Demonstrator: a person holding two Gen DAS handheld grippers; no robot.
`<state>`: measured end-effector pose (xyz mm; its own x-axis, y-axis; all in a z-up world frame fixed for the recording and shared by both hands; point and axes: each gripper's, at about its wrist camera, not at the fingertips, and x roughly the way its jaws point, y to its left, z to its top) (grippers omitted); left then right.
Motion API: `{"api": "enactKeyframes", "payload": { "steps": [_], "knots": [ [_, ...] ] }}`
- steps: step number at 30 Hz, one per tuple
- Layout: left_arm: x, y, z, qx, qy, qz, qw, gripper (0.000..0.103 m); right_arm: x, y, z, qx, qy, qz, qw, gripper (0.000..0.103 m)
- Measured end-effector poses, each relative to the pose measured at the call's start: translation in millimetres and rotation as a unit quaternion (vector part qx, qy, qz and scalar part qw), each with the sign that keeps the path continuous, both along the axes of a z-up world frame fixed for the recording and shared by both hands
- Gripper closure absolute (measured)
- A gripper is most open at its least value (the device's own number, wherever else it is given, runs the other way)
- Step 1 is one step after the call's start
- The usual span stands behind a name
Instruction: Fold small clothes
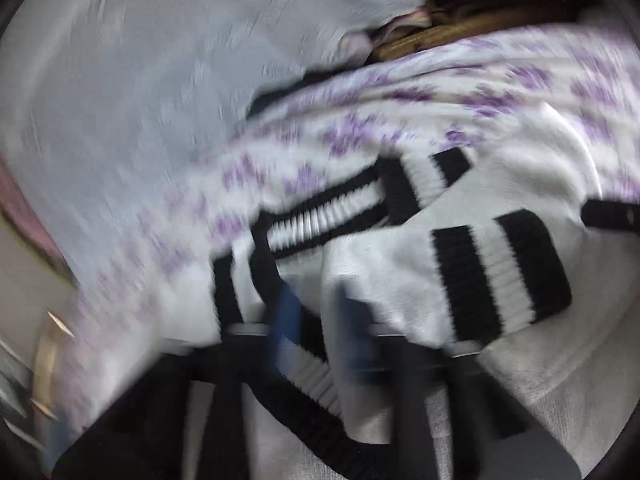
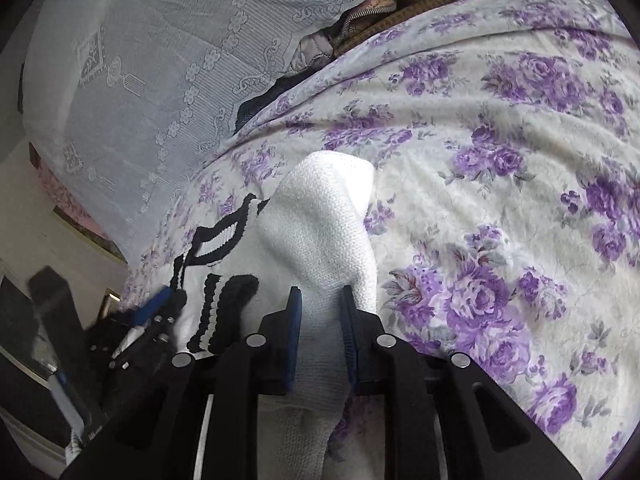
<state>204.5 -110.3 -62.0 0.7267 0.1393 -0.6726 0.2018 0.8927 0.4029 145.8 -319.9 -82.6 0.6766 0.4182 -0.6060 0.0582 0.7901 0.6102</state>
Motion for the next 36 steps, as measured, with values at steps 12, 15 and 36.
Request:
{"api": "enactKeyframes", "payload": {
  "steps": [12,15,36],
  "knots": [
    [-63,-4,31,-0.060,-0.028,-0.146,0.9870,0.019,0,0,0,0.015,-0.002,0.000,1.000,0.080],
    [-62,-31,16,-0.011,-0.012,-0.163,0.9865,0.019,-1,0,0,0.014,-0.002,0.000,1.000,0.080],
    [-28,106,22,-0.208,0.024,0.018,0.9777,0.093,2,1,1,0.015,-0.003,0.002,1.000,0.079]
  ]
}}
